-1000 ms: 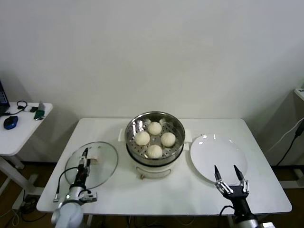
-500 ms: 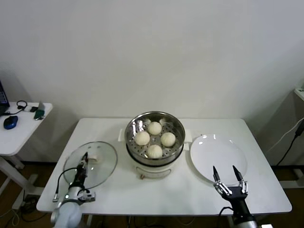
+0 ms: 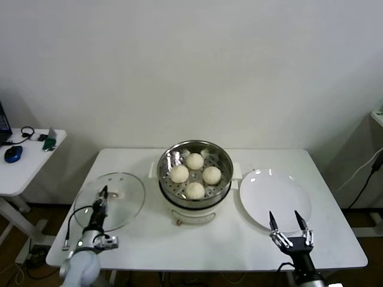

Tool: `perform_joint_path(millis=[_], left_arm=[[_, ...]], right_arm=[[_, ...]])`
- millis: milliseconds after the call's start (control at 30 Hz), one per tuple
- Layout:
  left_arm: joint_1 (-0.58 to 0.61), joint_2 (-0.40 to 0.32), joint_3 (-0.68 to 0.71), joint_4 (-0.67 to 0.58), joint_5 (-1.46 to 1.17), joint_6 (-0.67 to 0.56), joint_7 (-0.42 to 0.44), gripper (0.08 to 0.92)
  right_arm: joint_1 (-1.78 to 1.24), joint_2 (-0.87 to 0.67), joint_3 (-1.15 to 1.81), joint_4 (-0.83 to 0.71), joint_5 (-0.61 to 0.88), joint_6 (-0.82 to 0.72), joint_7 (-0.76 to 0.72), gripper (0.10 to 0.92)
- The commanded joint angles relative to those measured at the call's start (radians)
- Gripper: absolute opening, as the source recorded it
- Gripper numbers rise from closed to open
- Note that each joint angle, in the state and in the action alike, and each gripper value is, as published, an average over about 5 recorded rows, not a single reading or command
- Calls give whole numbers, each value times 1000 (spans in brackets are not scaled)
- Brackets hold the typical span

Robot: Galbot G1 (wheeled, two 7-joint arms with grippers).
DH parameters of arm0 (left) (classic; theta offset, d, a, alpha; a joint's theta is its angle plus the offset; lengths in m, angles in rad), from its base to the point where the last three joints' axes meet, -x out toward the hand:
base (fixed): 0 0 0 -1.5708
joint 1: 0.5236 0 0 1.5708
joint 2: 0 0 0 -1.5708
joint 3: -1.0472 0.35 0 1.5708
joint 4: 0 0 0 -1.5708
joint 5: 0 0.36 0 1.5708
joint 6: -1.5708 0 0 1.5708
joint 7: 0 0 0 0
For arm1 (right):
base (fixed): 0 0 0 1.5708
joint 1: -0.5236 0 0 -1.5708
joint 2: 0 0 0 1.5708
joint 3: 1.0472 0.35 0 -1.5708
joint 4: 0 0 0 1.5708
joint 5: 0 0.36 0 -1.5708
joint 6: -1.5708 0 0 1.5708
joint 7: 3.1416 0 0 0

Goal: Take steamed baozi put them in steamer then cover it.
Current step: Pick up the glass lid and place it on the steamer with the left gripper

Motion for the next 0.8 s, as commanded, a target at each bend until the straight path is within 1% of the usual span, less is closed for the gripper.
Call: perform_joint_path(millis=[33,200,333,500,633,800], left_arm=[[37,178,51,-452,-244,299,231,134],[-11,273,116,-592,-342,466,277,134],[-96,287,213,-628,-343,555,290,134],[-230,259,375,-634,-289,646,339,134],[-334,209,494,-624,-208,693,411,134],[-436,129,616,-593,-81,701,499,134]], right_arm=[[-16,7,12,-23,-116,-48,50,823],[-29,9,15,-47,-124,-33,45,823],[-37,16,5,-41,-84,3,19,823],[-42,29,-9,-37,-83,29,-6,823],[-41,35,-14,-36,-87,32,-8,823],[-33,37,-13,-40,-88,37,-9,823]])
